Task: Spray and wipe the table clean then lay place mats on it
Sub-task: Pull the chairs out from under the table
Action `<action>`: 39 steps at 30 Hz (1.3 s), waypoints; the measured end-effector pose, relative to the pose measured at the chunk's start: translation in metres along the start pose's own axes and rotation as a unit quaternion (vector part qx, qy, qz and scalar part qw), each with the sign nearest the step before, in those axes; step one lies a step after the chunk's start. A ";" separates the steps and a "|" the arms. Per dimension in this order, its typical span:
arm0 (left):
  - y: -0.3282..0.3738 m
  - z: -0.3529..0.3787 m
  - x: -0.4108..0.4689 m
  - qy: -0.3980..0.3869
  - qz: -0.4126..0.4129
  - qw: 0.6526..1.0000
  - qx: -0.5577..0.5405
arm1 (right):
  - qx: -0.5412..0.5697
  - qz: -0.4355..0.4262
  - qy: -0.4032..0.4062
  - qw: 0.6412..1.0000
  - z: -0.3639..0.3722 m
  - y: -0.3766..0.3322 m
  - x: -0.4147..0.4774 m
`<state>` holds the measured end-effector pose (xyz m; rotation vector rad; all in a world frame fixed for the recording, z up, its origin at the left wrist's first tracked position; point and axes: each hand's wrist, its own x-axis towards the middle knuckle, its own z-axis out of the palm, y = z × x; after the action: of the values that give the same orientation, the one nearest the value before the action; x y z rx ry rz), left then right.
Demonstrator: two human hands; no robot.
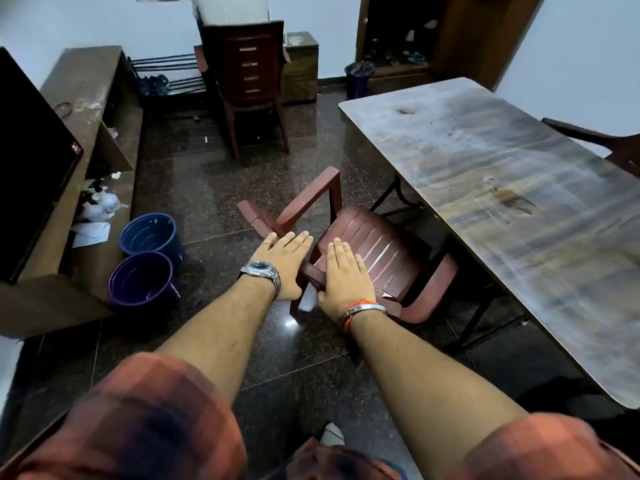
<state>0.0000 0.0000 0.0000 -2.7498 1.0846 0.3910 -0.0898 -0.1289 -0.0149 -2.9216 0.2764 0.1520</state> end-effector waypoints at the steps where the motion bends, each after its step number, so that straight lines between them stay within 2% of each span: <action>1: -0.003 -0.001 0.005 -0.007 0.009 1.000 0.009 | -0.005 -0.002 -0.010 1.000 0.002 -0.002 0.007; 7: -0.019 0.000 0.041 -0.017 0.088 0.994 0.065 | 0.039 0.049 -0.063 0.996 0.004 -0.019 0.030; 10: -0.029 -0.004 0.057 -0.013 0.158 0.981 0.113 | 0.021 0.088 -0.056 0.994 -0.005 -0.026 0.031; 14: -0.039 -0.008 0.069 -0.017 0.239 0.965 0.109 | 0.002 0.154 -0.043 0.987 -0.003 -0.036 0.032; 19: -0.051 -0.012 0.067 -0.018 0.315 0.940 0.129 | -0.011 0.262 -0.036 0.964 0.001 -0.065 0.031; 23: -0.077 -0.015 0.061 -0.007 0.369 0.915 0.160 | -0.008 0.310 -0.022 0.951 0.008 -0.100 0.034; 30: -0.132 -0.012 0.052 -0.015 0.433 0.879 0.201 | 0.028 0.336 -0.011 0.941 0.021 -0.171 0.040; 39: -0.133 -0.012 0.070 0.001 0.433 0.880 0.195 | 0.036 0.336 0.002 0.941 0.019 -0.164 0.056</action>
<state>0.1432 0.0481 -0.0023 -1.7858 2.0853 0.2183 -0.0046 0.0232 -0.0087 -2.6282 1.2391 0.2264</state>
